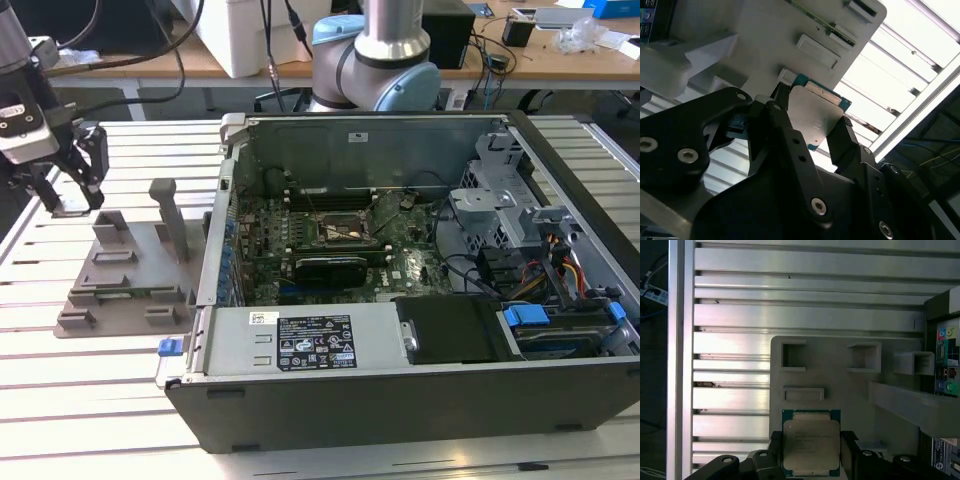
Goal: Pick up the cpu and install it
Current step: 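Pick up the cpu and move it towards the insertion slot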
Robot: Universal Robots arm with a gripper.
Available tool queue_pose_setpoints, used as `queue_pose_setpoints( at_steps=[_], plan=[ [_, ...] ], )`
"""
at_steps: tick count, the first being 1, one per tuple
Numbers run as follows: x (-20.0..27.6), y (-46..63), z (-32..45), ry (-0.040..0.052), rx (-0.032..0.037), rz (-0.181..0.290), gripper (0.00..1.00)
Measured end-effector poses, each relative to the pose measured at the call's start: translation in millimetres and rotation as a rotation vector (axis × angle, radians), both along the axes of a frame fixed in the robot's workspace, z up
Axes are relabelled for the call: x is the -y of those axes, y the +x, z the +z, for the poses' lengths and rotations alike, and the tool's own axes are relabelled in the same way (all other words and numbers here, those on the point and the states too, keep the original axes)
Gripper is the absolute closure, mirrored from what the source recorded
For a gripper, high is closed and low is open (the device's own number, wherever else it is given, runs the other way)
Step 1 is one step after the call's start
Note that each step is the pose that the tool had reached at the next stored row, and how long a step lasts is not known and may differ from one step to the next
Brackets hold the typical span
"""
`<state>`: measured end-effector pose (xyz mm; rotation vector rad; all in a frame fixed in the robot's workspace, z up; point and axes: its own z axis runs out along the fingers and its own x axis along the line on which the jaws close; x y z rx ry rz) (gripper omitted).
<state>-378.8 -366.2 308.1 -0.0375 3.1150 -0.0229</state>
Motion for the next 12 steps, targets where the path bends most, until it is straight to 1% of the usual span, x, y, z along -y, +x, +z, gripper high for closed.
queue_pose_setpoints(
  at_steps=[1,4,6,7,8,9,10,12],
  plan=[
    [0.0,0.0,2.1,-0.0001,0.0000,0.000,0.45],
    [0.0,0.0,11.8,0.0001,0.0001,0.000,0.45],
    [0.0,0.0,15.5,0.0000,0.0000,0.000,0.45],
    [0.0,0.0,26.2,0.0000,0.0000,0.000,0.45],
    [0.0,0.0,43.1,0.0001,0.0000,0.000,0.45],
    [0.0,0.0,52.2,0.0001,0.0000,0.000,0.45],
    [0.0,0.0,59.1,0.0001,0.0001,0.000,0.45],
    [0.0,0.0,65.2,0.0001,0.0001,0.000,0.45]
  ],
)
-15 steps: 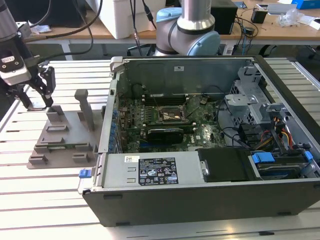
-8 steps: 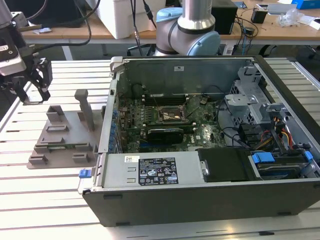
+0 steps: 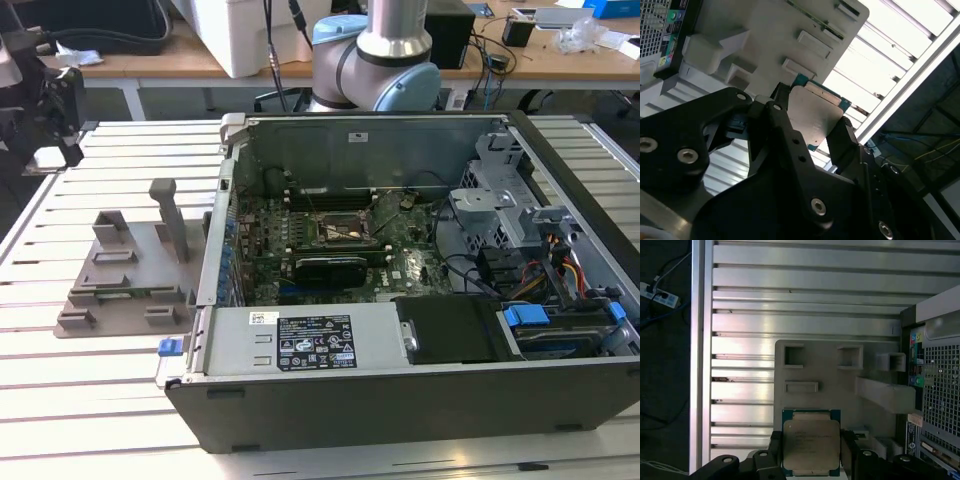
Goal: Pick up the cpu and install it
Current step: 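Pick up the cpu and move it towards the insertion slot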
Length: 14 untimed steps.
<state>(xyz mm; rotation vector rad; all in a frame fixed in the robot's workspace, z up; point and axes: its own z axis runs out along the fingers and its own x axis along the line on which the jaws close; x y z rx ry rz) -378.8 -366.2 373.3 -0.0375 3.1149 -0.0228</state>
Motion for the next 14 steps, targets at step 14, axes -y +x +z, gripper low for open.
queue_pose_setpoints(
  at_steps=[14],
  plan=[
    [-0.1,22.3,16.1,0.0002,0.0001,0.000,0.45]
  ],
)
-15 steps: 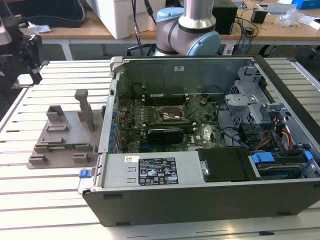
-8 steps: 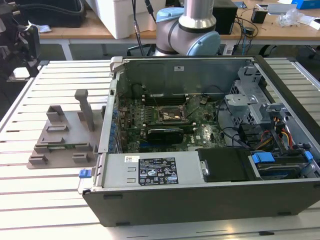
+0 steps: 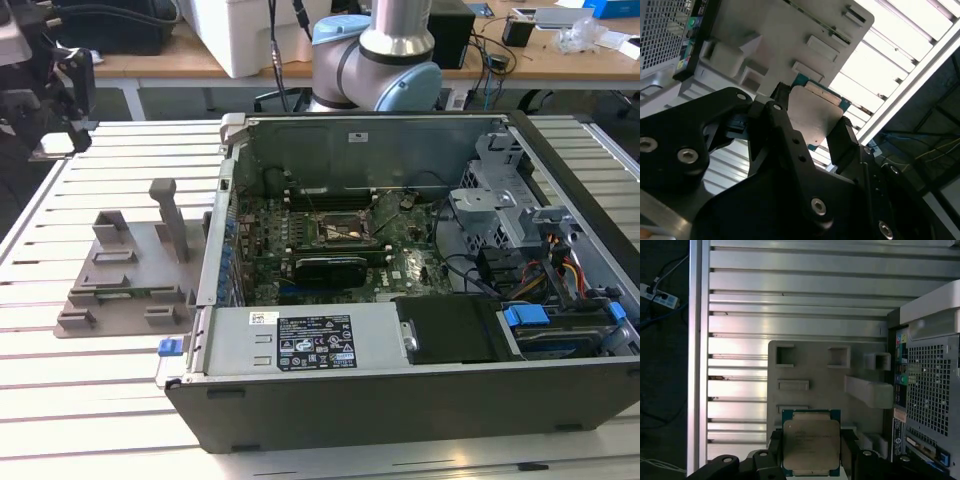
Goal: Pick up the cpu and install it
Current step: 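Pick up the cpu and move it towards the insertion slot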
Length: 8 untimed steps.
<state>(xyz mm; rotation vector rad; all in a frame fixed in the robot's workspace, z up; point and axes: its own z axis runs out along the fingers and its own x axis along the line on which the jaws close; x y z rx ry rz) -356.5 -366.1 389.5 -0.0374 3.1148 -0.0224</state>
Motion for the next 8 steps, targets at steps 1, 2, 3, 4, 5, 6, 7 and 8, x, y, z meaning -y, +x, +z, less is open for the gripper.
queue_pose_setpoints(
  at_steps=[1,2,3,4,5,6,7,8],
  plan=[
    [0.0,6.0,0.1,-0.0001,-0.0001,0.000,0.45],
    [-0.1,10.7,0.1,-0.0001,-0.0002,0.000,0.45],
    [-0.1,15.5,0.0,0.0000,-0.0001,0.000,0.45],
    [-0.1,20.0,0.0,0.0000,0.0000,0.000,0.45],
    [-0.1,26.6,0.1,-0.0001,-0.0002,0.000,0.45],
    [-0.3,31.5,0.1,-0.0001,-0.0001,0.000,0.45],
    [-0.4,39.6,0.0,0.0000,-0.0001,0.000,0.45],
    [-0.5,45.1,0.1,-0.0001,-0.0003,0.000,0.45]
  ],
)
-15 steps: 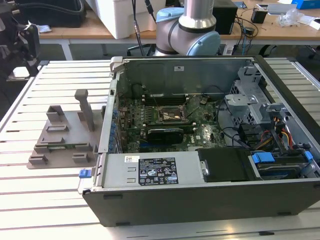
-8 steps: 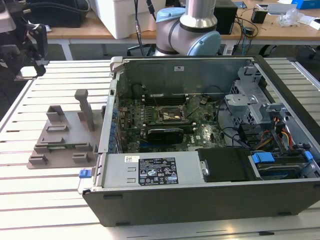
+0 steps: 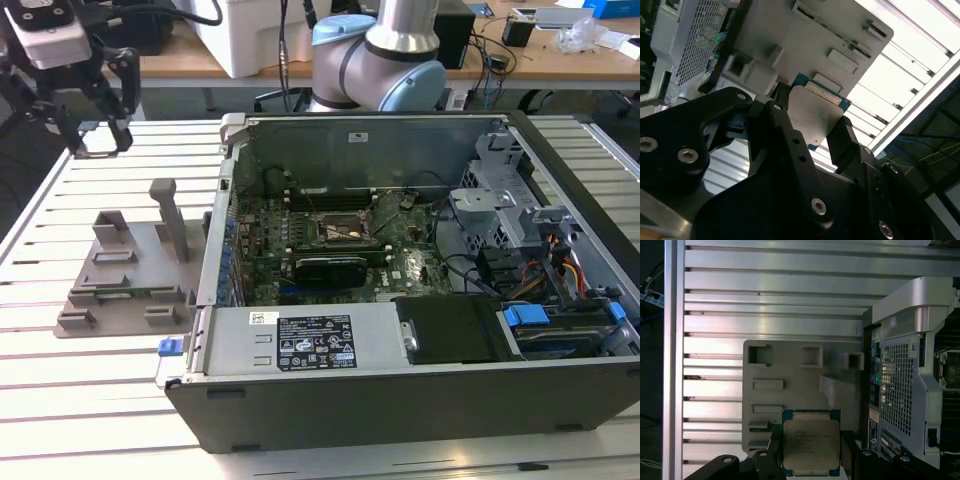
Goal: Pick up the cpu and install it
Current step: 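Pick up the cpu and move it towards the insertion slot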
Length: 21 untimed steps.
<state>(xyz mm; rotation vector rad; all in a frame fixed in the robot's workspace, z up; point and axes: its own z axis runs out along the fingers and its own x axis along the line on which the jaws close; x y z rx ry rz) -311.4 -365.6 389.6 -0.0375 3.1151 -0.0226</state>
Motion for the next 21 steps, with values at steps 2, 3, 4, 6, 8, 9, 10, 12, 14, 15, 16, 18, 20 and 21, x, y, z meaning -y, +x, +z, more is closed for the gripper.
queue_pose_setpoints(
  at_steps=[2,3,4,6,8,9,10,12,14,15,16,18,20,21],
  plan=[
    [-0.2,9.9,-0.1,0.0001,0.0002,0.000,0.45],
    [-0.3,14.2,-0.1,0.0001,0.0002,0.000,0.45],
    [-0.4,21.3,0.0,0.0000,-0.0001,0.000,0.45],
    [-0.6,31.3,-0.1,0.0002,0.0002,0.000,0.45],
    [-0.9,40.7,0.0,0.0000,-0.0001,0.000,0.45],
    [-1.1,45.6,0.0,0.0000,-0.0001,0.000,0.45],
    [-1.2,50.3,-0.1,0.0001,0.0001,0.000,0.45],
    [-1.7,64.0,0.0,-0.0001,-0.0002,0.000,0.45],
    [-2.2,75.6,-0.2,0.0001,-0.0001,0.000,0.45],
    [-2.4,80.1,-0.3,0.0001,-0.0001,0.000,0.45],
    [-2.8,87.9,-0.3,-0.0001,-0.0004,0.000,0.45],
    [-4.8,112.9,-1.9,-0.0017,-0.0012,0.000,0.45],
    [-7.3,130.4,-6.5,-0.0059,-0.0030,0.000,0.45],
    [-9.1,140.1,-9.8,-0.0083,-0.0041,0.000,0.45]
  ],
)
